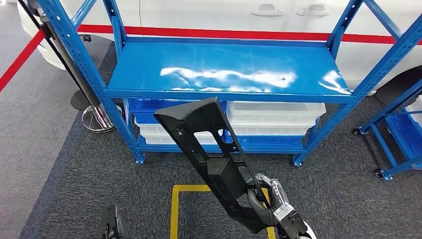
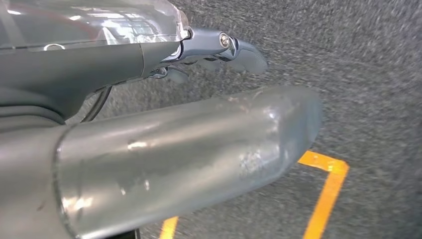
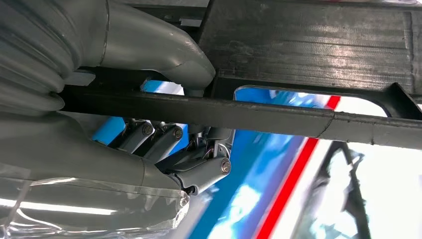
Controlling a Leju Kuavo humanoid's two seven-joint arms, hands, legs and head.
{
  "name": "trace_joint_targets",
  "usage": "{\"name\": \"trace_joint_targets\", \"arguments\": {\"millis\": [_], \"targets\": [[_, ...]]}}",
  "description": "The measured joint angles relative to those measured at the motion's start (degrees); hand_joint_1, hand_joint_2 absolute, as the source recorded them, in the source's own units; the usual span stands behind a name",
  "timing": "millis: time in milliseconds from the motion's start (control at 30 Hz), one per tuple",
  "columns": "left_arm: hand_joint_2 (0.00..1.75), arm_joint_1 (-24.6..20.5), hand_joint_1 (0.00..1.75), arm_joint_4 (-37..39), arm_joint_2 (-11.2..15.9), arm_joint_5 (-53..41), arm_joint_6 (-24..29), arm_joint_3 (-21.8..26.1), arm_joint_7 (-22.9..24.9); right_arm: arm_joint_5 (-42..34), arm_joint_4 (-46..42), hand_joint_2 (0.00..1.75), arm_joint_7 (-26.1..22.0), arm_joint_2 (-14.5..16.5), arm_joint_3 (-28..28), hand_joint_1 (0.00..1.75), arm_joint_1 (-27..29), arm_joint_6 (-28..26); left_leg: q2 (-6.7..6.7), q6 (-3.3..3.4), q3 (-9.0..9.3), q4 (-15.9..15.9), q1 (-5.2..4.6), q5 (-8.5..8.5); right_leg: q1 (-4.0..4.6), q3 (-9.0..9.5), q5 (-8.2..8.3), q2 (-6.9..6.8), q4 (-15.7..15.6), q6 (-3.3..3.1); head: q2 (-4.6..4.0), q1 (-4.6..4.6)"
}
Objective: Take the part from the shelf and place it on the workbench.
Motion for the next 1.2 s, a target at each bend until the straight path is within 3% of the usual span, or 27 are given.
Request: {"name": "trace_joint_targets", "arguments": {"millis": [33, 100, 167, 200, 267, 300, 333, 400, 467, 500, 533, 600, 667, 700, 767, 833, 900, 933, 967, 1000, 1033, 1100, 1167, 1200], "targets": [[0.00, 0.25, 0.00, 0.00, 0.12, -0.22, -0.11, -0.01, -0.03, -0.10, 0.00, 1.75, 0.04, 0.22, -0.56, 1.75, 0.85, -0.36, 0.55, -0.06, -0.44, 0.01, -0.11, 0.31, 0.05, 1.43, 1.54, -0.16, -1.01, -0.19, 0.00, 0.00], [0.00, 0.58, 0.00, 0.00, 0.32, -0.68, -0.24, -0.04, -0.19, -0.05, -0.12, 1.75, 0.07, 0.42, -1.78, 1.75, 2.36, -1.11, 1.68, -0.33, -0.92, 0.04, -0.33, 0.76, 0.55, 6.86, 3.49, -2.08, -8.04, -0.97, 0.00, 0.00], [0.00, 0.78, 0.00, 0.00, 0.55, -1.13, 0.08, -0.05, -0.73, 0.54, -0.51, 1.75, 0.11, 0.46, -3.20, 1.75, 3.45, -1.93, 2.97, -0.80, -1.01, 0.09, -0.51, 1.07, 1.43, 11.11, 2.76, -4.41, -14.72, -1.83, 0.00, 0.00], [0.00, 0.89, 0.00, 0.00, 0.64, -1.30, 0.45, -0.06, -1.18, 0.94, -0.81, 1.75, 0.10, 0.48, -4.12, 1.75, 4.04, -2.46, 3.75, -1.08, -1.00, 0.09, -0.55, 1.20, 1.80, 11.77, 2.20, -4.74, -16.24, -2.16, 0.00, 0.00], [0.00, 1.61, 0.00, 0.04, 1.09, -1.53, 0.45, -0.03, -2.81, 1.43, -1.57, 1.75, -0.40, 0.52, -6.36, 1.75, 6.12, -3.67, 4.64, -1.81, -0.90, 0.21, -0.52, 1.19, 1.81, 11.68, 2.45, -3.56, -17.17, -2.76, 0.00, 0.01], [0.00, 2.56, 0.00, 0.20, 1.65, -1.46, -0.66, 0.01, -4.70, 1.52, -2.21, 1.75, -0.99, 0.52, -7.69, 1.75, 7.60, -4.03, 3.93, -2.23, -0.99, 0.75, -0.43, 0.58, 1.63, 11.67, 2.78, -2.87, -17.44, -3.08, 0.00, 0.00], [0.00, 3.93, 0.00, 0.55, 2.66, -1.30, -2.53, 0.09, -7.47, 1.59, -3.02, 1.75, -1.64, 0.52, -9.00, 1.75, 9.17, -3.95, 2.74, -2.62, -1.42, 2.24, -0.34, -0.80, 1.43, 11.63, 3.12, -2.17, -17.71, -3.45, 0.00, 0.00], [0.00, 7.22, 0.00, 1.76, 5.57, -0.40, -6.60, 0.57, -14.22, 2.17, -4.88, 1.75, -2.49, 0.51, -11.40, 1.75, 11.97, -2.51, 0.27, -3.11, -3.50, 8.40, -0.13, -5.18, 1.32, 11.27, 3.57, -0.31, -17.80, -4.07, 0.00, -0.01], [0.00, 9.63, 0.00, 2.86, 8.82, 0.68, -8.49, 1.60, -18.76, 3.24, -6.02, 1.75, -2.35, 0.50, -12.78, 1.75, 13.89, -0.80, -0.40, -3.26, -5.64, 14.62, -0.11, -8.08, 1.54, 10.62, 3.86, 1.89, -17.48, -4.37, 0.00, -0.01], [0.00, 10.08, 0.00, 3.17, 10.35, 1.05, -8.76, 2.19, -19.94, 3.75, -6.25, 1.75, -2.12, 0.50, -13.09, 1.75, 14.52, -0.29, -0.57, -3.22, -5.75, 15.37, -0.15, -7.82, 1.64, 10.29, 3.96, 2.83, -17.23, -4.38, 0.00, -0.01], [0.00, 9.88, 0.00, 3.30, 11.57, 1.13, -8.80, 2.69, -20.60, 4.14, -6.32, 1.75, -1.89, 0.50, -13.20, 1.75, 14.88, -0.10, -0.83, -3.07, -4.83, 13.86, -0.19, -6.42, 1.73, 10.00, 4.03, 3.60, -16.93, -4.35, 0.00, -0.01], [0.00, 8.16, 0.00, 3.38, 13.58, 0.38, -8.30, 3.27, -21.41, 4.61, -6.35, 1.75, -1.61, 0.50, -13.23, 1.75, 15.07, -0.31, -3.01, -2.36, -0.99, 6.72, -0.23, -2.94, 1.73, 9.51, 4.05, 4.64, -16.31, -4.27, 0.00, 0.00], [0.00, 5.90, 0.00, 3.34, 14.68, -1.16, -7.36, 3.42, -21.41, 4.58, -6.43, 1.75, -1.35, 0.53, -13.22, 1.75, 14.84, -0.77, -5.54, -1.86, 1.85, 1.43, -0.16, -1.29, 1.59, 9.04, 4.14, 5.51, -15.82, -3.93, 0.00, 0.00], [0.00, 4.81, 0.00, 3.27, 14.98, -1.94, -7.00, 3.41, -21.11, 4.40, -6.51, 1.75, -1.21, 0.55, -13.22, 1.75, 14.74, -0.89, -5.98, -1.75, 2.27, 0.52, -0.20, -1.32, 1.48, 8.77, 4.31, 6.03, -15.74, -3.60, 0.00, -0.01], [0.00, 2.81, 0.00, 3.06, 15.17, -3.25, -6.78, 3.39, -20.62, 3.99, -6.87, 1.75, -1.02, 0.57, -13.25, 1.75, 14.68, -0.76, -4.61, -1.51, 2.32, -0.32, -0.11, -0.96, 1.43, 8.40, 4.79, 7.15, -15.80, -2.80, 0.00, -0.01], [0.00, 0.96, 0.00, 2.93, 15.51, -4.29, -7.20, 3.36, -20.57, 3.72, -7.26, 1.75, -1.03, 0.72, -13.28, 1.75, 14.65, -0.35, -3.02, -0.95, 2.42, -1.20, 0.26, -0.36, 1.63, 7.39, 3.93, 5.65, -14.37, -2.14, 0.00, 0.01], [0.00, -0.36, 0.00, 2.92, 16.05, -5.14, -7.89, 3.31, -20.60, 3.62, -7.44, 1.75, -1.04, 1.02, -13.29, 1.75, 14.34, 0.09, -1.30, -0.63, 2.35, -1.57, 0.34, -0.02, 1.46, 4.54, 0.67, 2.50, -8.70, -1.53, 0.00, 0.01], [0.00, -0.76, 0.00, 2.92, 16.33, -5.39, -8.15, 3.29, -20.61, 3.57, -7.47, 1.75, -1.03, 1.27, -13.29, 1.75, 14.19, 0.24, -0.34, -0.57, 2.24, -1.56, 0.30, 0.01, 1.16, 2.71, -1.04, 1.58, -4.98, -1.20, 0.00, 0.01], [0.00, -1.04, 0.00, 2.92, 16.63, -5.52, -8.33, 3.28, -20.61, 3.52, -7.47, 1.75, -1.02, 1.61, -13.30, 1.75, 14.13, 0.30, 0.61, -0.59, 2.16, -1.54, 0.28, -0.01, 0.84, 1.31, -1.99, 1.12, -2.09, -0.93, 0.00, 0.01], [0.00, -1.26, 0.00, 2.92, 16.85, -5.57, -8.41, 3.28, -20.61, 3.48, -7.47, 1.75, -1.00, 1.98, -13.31, 1.75, 14.15, 0.31, 1.51, -0.66, 2.11, -1.50, 0.28, -0.05, 0.54, 0.80, -1.88, 0.83, -0.97, -0.69, 0.00, 0.01], [0.00, -1.48, 0.00, 2.93, 17.02, -5.59, -8.47, 3.28, -20.61, 3.45, -7.47, 1.75, -0.98, 2.30, -13.32, 1.75, 14.17, 0.30, 2.35, -0.76, 2.11, -1.46, 0.31, -0.12, 0.29, 1.40, -0.73, 0.55, -2.05, -0.52, 0.00, 0.01], [0.00, -1.91, 0.00, 2.93, 17.14, -5.66, -8.57, 3.27, -20.63, 3.44, -7.51, 1.75, -0.97, 2.79, -13.34, 1.75, 14.14, 0.30, 3.78, -1.15, 2.27, -1.35, 0.36, -0.35, 0.09, 5.29, 2.84, -1.30, -9.37, -0.49, 0.00, 0.01], [0.00, -2.22, 0.00, 2.93, 17.24, -5.71, -8.64, 3.26, -20.68, 3.43, -7.63, 1.75, -0.96, 3.13, -13.38, 1.75, 14.04, 0.30, 4.96, -1.84, 2.47, -1.25, 0.17, -0.62, 0.53, 8.24, 4.73, -3.18, -15.25, -1.16, 0.00, 0.01], [0.00, -2.33, 0.00, 2.93, 17.30, -5.72, -8.66, 3.26, -20.71, 3.42, -7.70, 1.75, -0.95, 3.22, -13.40, 1.75, 14.01, 0.30, 5.50, -2.23, 2.56, -1.25, 0.07, -0.72, 0.81, 8.55, 4.78, -3.50, -16.22, -1.58, 0.00, 0.00]]}}
